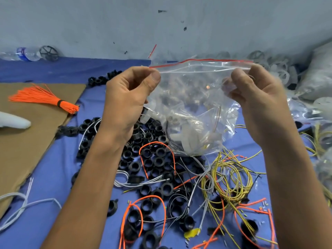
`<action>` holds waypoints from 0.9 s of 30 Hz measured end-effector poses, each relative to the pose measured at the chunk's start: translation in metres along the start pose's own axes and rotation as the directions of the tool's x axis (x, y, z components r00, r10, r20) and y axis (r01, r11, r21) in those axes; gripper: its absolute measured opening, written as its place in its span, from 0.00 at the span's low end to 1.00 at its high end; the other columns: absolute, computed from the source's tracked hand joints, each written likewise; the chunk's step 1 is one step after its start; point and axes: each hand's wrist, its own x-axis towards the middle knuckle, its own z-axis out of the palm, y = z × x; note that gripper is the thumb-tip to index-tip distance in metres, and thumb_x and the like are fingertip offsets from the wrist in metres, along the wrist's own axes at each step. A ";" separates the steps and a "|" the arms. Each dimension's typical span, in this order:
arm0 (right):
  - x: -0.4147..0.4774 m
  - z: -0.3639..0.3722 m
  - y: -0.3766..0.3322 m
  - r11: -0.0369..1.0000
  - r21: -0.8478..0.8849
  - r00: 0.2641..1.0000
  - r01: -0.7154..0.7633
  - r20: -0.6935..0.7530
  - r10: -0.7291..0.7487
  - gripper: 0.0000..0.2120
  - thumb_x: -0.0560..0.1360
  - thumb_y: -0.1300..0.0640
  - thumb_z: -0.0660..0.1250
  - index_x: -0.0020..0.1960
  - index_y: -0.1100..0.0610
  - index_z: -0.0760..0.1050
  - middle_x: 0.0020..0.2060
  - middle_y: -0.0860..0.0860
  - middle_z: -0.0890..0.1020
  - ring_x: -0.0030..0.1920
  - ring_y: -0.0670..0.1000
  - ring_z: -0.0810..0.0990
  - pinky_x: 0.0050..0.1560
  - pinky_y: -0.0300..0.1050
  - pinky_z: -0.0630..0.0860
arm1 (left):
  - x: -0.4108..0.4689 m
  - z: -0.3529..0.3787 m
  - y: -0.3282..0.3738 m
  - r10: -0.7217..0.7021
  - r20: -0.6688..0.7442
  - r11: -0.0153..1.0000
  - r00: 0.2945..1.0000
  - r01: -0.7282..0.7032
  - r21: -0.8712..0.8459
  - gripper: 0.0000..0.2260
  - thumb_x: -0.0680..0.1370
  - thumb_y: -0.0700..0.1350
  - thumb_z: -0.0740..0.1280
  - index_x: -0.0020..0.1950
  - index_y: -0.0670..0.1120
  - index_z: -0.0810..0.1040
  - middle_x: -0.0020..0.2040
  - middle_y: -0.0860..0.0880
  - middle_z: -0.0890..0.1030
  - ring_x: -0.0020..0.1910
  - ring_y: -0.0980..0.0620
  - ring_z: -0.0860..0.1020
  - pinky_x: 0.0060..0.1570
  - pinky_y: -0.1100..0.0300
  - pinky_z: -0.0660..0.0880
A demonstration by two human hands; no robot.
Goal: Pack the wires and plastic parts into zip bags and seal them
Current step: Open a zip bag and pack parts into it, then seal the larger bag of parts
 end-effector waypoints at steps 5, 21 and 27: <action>0.000 0.003 -0.003 0.997 0.054 0.998 0.054 -0.028 -0.053 0.07 0.81 0.57 0.65 0.47 0.52 0.80 0.37 0.46 0.81 0.39 0.47 0.77 0.49 0.42 0.74 | 0.002 -0.004 -0.001 0.065 -0.002 0.997 0.998 -0.065 -0.033 0.03 0.76 0.46 0.73 0.44 0.54 0.84 0.38 0.58 0.82 0.38 0.59 0.76 0.39 0.66 0.73; -0.001 0.003 0.001 0.994 0.106 0.999 0.038 -0.001 -0.038 0.09 0.74 0.46 0.70 0.47 0.52 0.81 0.40 0.50 0.82 0.41 0.50 0.79 0.50 0.45 0.77 | -0.001 -0.001 -0.004 0.079 0.063 0.997 0.995 -0.079 -0.004 0.04 0.75 0.54 0.73 0.47 0.56 0.84 0.42 0.57 0.83 0.41 0.60 0.78 0.44 0.68 0.75; -0.001 0.003 0.001 0.995 0.088 0.999 0.051 -0.023 -0.049 0.08 0.75 0.47 0.69 0.46 0.52 0.80 0.39 0.51 0.82 0.41 0.50 0.78 0.51 0.48 0.76 | 0.000 -0.003 -0.005 0.048 0.063 0.999 0.997 -0.047 -0.015 0.10 0.72 0.60 0.74 0.48 0.56 0.85 0.40 0.58 0.82 0.38 0.61 0.77 0.43 0.68 0.75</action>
